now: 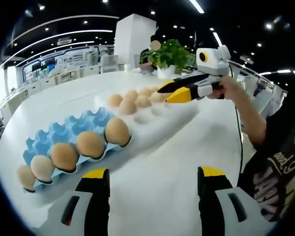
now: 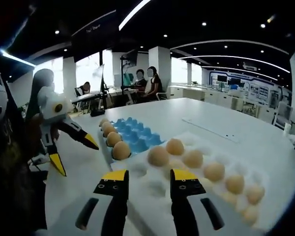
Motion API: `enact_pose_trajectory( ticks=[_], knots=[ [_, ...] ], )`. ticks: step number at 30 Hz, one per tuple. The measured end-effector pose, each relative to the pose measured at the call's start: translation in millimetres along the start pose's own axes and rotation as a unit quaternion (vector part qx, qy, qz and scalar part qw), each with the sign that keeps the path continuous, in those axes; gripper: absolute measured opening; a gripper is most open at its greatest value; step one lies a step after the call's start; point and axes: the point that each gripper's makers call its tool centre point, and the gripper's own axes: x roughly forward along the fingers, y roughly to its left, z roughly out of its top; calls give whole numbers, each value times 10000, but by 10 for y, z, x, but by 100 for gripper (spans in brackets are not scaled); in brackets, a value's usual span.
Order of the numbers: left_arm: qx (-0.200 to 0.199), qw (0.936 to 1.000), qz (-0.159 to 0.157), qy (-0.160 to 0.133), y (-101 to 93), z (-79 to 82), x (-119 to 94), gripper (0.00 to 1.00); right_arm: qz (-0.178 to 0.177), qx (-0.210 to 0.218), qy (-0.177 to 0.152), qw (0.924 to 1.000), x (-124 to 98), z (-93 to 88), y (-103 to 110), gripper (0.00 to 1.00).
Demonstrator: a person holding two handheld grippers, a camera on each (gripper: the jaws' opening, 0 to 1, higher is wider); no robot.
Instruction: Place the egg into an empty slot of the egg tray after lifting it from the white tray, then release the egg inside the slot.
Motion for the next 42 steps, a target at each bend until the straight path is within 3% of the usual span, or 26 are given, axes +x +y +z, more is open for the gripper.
enact_pose_trajectory(
  ticks=[23, 42],
  knots=[
    [-31, 9998, 105, -184, 52, 175, 147, 73, -596, 201, 28, 9980, -359, -264, -342, 35],
    [-30, 9989, 92, -468, 97, 498, 306, 70, -760, 437, -9, 9961, -500, -447, -431, 35]
  ],
)
